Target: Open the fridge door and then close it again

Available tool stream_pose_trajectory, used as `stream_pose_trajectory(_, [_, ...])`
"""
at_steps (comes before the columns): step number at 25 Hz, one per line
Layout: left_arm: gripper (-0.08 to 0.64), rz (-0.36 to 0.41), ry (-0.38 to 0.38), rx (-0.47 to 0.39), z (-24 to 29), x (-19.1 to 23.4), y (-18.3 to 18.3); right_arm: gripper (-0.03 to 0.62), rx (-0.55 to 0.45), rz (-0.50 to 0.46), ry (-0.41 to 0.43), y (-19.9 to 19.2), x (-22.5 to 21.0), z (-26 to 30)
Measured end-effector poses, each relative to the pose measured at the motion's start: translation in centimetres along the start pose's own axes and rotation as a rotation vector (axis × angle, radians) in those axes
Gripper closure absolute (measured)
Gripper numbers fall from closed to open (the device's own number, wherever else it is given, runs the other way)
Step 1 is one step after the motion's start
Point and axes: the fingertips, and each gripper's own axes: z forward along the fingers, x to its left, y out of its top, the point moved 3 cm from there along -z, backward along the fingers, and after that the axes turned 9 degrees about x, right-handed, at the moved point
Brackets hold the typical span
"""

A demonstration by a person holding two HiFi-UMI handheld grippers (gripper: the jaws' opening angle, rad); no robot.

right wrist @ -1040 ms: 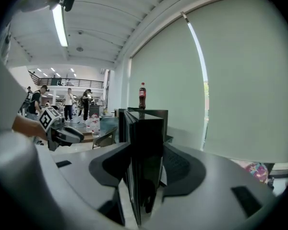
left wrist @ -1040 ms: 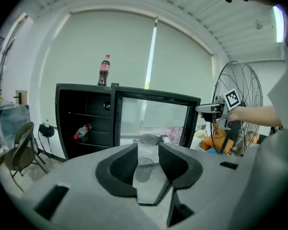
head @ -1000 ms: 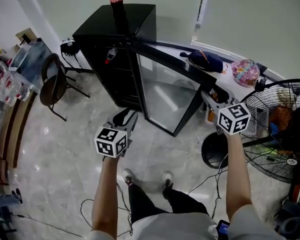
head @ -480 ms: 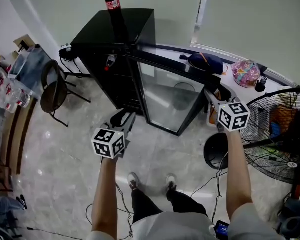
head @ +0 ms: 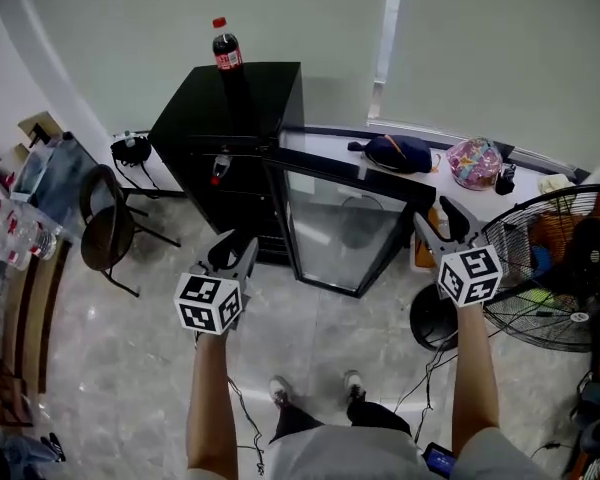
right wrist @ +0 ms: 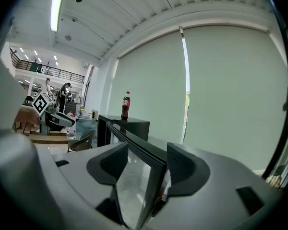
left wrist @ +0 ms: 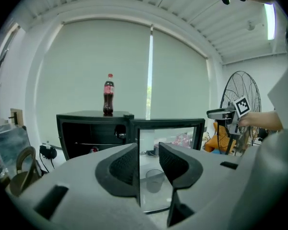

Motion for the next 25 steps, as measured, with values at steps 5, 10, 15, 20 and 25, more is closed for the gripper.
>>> stream_pose_trajectory(5, [0.437,0.025,-0.003,-0.049,-2.7,1.5,2.7,0.339,-0.06,0.027,0.004,2.7,2.6,-3.0])
stream_pose_trajectory(10, [0.437,0.031,-0.021,-0.136,-5.1,1.8,5.0,0.331,-0.092,0.003,-0.013,4.8,4.9,-5.4])
stream_pose_trajectory(15, [0.431,0.111,-0.016,-0.162,-7.4,1.0,6.6,0.333,-0.138,0.026,0.006,6.7,6.5,-7.0])
stream_pose_trajectory(20, [0.428,0.158,-0.017,-0.199,-9.3,-0.3,8.1,0.434,-0.198,0.003,-0.032,8.3,6.9,-8.6])
stream_pose_trajectory(25, [0.425,0.162,-0.033,-0.239,-11.1,-2.1,8.7,0.413,-0.187,-0.019,-0.018,8.6,7.5,-9.0])
